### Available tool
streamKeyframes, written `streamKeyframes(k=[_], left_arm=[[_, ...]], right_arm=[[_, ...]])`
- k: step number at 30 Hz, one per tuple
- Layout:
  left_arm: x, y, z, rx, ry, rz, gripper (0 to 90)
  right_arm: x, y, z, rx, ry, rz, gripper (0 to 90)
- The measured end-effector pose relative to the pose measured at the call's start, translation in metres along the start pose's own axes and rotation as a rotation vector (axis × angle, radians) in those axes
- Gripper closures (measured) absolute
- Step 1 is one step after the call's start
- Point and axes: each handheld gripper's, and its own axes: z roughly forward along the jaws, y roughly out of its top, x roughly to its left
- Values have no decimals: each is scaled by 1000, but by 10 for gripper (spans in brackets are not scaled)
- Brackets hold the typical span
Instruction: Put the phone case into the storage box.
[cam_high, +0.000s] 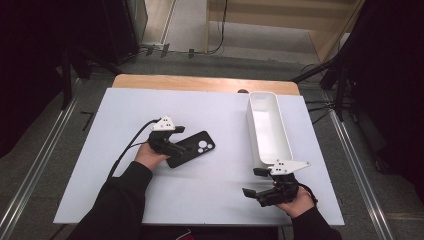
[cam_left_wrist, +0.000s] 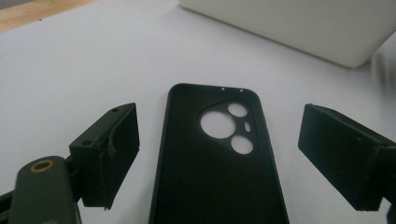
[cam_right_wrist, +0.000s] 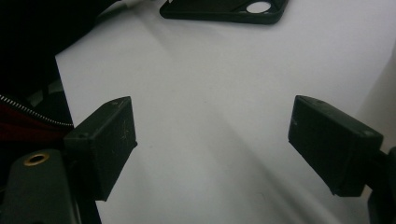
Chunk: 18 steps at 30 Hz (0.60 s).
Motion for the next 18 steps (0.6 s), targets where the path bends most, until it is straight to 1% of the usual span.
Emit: streamKeyframes(k=[4, 5, 7, 8, 10, 12, 14, 15, 18], left_arm=[[-3, -2, 3, 39, 13, 31, 124], [-3, -3, 4, 55, 12, 34, 124], [-2, -4, 6, 73, 13, 26, 125], [-2, -5, 6, 91, 22, 30, 124], [-2, -6, 6, 104, 28, 34, 124], [-3, -7, 7, 114, 21, 37, 124], [-4, -8, 9, 125, 21, 52, 124], [-4, -8, 10, 130, 23, 52, 124], [-5, -10, 13, 146, 23, 39, 124]], right_arm=[[0, 0, 0, 0, -1, -2, 136], [1, 0, 1, 2, 4, 5, 137], [0, 0, 1, 5, 7, 5, 137], [0, 0, 1, 2, 5, 2, 137], [0, 0, 0, -1, 0, 5, 137], [0, 0, 0, -2, 1, 5, 137], [0, 0, 0, 1, -2, 4, 137], [-1, 0, 1, 0, 1, 3, 137], [-1, 1, 1, 3, 0, -5, 137]])
